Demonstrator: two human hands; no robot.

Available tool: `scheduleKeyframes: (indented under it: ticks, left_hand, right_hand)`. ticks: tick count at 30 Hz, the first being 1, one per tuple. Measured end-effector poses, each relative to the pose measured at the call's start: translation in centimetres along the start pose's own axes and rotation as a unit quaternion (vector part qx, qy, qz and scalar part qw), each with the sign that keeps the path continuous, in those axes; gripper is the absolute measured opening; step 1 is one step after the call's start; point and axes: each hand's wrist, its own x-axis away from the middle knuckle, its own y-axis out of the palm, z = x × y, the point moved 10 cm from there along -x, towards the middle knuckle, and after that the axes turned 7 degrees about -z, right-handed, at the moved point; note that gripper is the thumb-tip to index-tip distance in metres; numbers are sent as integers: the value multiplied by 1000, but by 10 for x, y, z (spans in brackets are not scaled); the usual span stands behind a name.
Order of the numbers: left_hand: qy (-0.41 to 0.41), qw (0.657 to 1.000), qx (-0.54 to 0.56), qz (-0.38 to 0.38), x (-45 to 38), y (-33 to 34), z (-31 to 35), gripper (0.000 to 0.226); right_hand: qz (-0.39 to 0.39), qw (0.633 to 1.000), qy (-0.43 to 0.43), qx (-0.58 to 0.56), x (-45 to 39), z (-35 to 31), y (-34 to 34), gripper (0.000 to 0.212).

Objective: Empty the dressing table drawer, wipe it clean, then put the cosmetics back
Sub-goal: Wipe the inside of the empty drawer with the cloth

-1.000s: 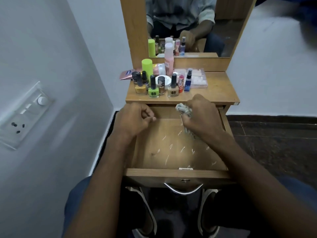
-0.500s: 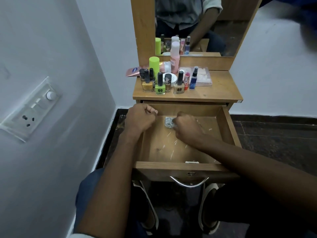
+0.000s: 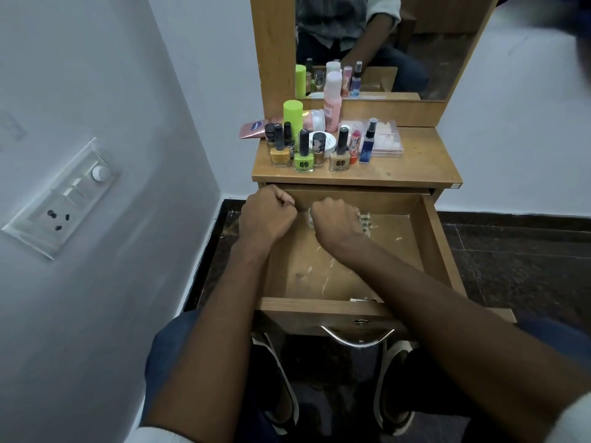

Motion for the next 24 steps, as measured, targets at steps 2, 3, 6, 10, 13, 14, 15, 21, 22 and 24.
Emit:
scheduleKeyframes:
  ticks: [2, 3, 6, 10, 13, 14, 15, 21, 22, 24]
  left_hand:
    - [-4, 1000, -11, -1, 1, 0, 3, 14]
    - [-5, 1000, -16, 3, 2, -1, 4, 15]
    - [-8, 999, -37, 6, 2, -1, 5, 17]
    - [-18, 998, -66, -9, 4, 5, 4, 9]
    - [-14, 991, -135, -10, 8, 11, 13, 14]
    - [-14, 985, -170, -9, 10, 14, 19, 16]
    - [-19, 980, -199, -6, 12, 16, 23, 18]
    - [-40, 973, -225, 19, 12, 14, 19, 12]
    - [-38, 973, -228, 19, 12, 14, 19, 13]
    - [-34, 972, -231, 18, 11, 15, 20, 14]
  right_hand:
    - [0, 998, -67, -9, 2, -22, 0, 22]
    - [-1, 995, -97, -12, 3, -30, 1, 26]
    - [-16, 998, -56, -18, 4, -5, 5, 20]
    - [39, 995, 93, 3, 12, 57, -6, 14]
    - [35, 998, 50, -9, 11, 45, -1, 14]
    - [22, 1000, 11, -14, 10, 34, 2, 17]
    - [6, 999, -24, -20, 9, 24, 7, 23]
    - [-9, 990, 46, -130, 13, 98, 11, 19]
    - [5, 988, 80, -134, 18, 121, 10, 16]
    - [45, 983, 120, -129, 30, 149, 3, 13]
